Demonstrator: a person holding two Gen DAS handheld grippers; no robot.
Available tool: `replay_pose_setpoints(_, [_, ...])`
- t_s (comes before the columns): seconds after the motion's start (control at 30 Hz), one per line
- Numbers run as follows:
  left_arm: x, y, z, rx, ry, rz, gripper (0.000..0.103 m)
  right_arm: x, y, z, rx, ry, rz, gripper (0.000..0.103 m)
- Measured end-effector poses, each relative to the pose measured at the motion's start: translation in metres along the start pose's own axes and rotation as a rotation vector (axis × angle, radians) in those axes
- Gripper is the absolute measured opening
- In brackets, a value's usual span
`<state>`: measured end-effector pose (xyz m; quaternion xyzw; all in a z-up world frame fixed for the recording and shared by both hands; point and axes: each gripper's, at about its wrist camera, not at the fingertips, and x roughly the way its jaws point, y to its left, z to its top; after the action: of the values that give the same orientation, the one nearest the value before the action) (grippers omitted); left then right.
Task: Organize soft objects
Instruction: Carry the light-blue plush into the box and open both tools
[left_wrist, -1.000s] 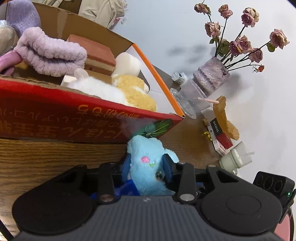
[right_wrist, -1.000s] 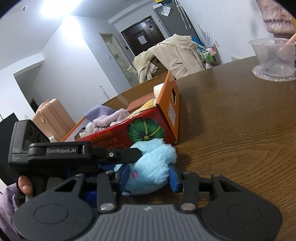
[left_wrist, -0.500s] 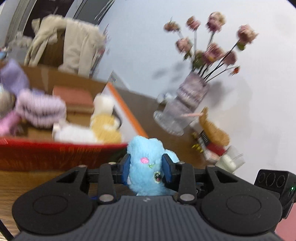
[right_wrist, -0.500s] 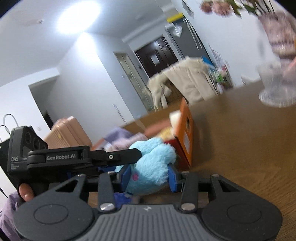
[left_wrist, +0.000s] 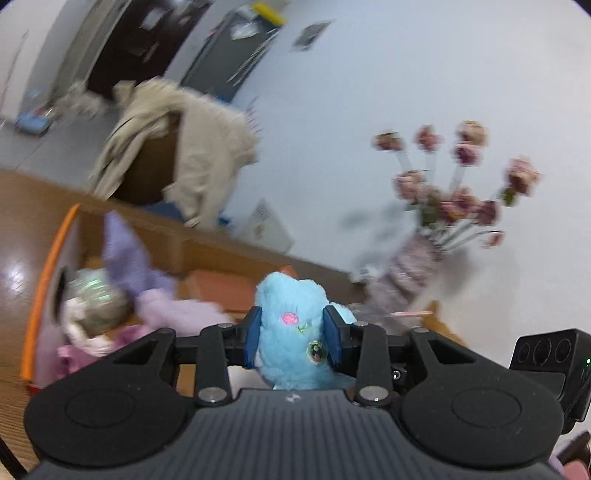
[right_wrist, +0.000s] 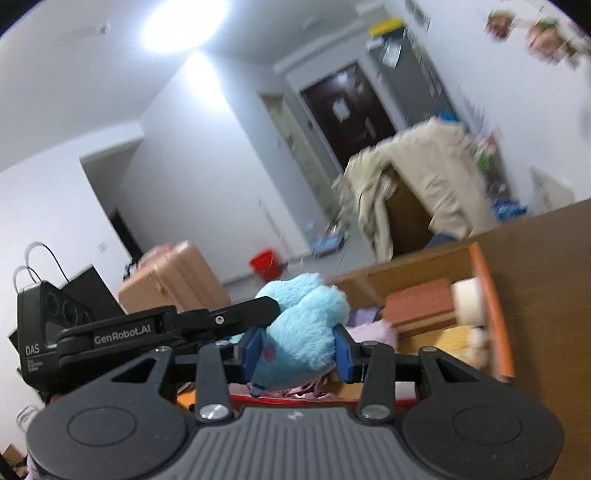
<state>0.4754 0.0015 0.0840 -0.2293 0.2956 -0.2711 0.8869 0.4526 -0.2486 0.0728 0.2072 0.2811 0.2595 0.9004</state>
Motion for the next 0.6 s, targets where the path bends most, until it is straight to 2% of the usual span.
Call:
replay_pose_setpoints(0.13, [0.032, 0.043, 0.000, -0.056, 0.090, 0.083, 0.035, 0.057, -0.012, -0.003, 0.012, 0.125, -0.047, 0.040])
replay_pose_setpoints(0.3, [0.071, 0.067, -0.008, -0.014, 0.226, 0.183, 0.034, 0.104, -0.030, -0.020, 0.035, 0.273, -0.127, 0.039])
replay_pose_setpoints(0.47, [0.076, 0.079, -0.012, -0.011, 0.257, 0.180, 0.034, 0.115, -0.029, -0.027, -0.010, 0.338, -0.135, 0.038])
replay_pose_setpoints(0.6, [0.076, 0.080, -0.011, 0.000, 0.264, 0.167, 0.039, 0.118, -0.028, -0.023, -0.023, 0.370, -0.131, 0.039])
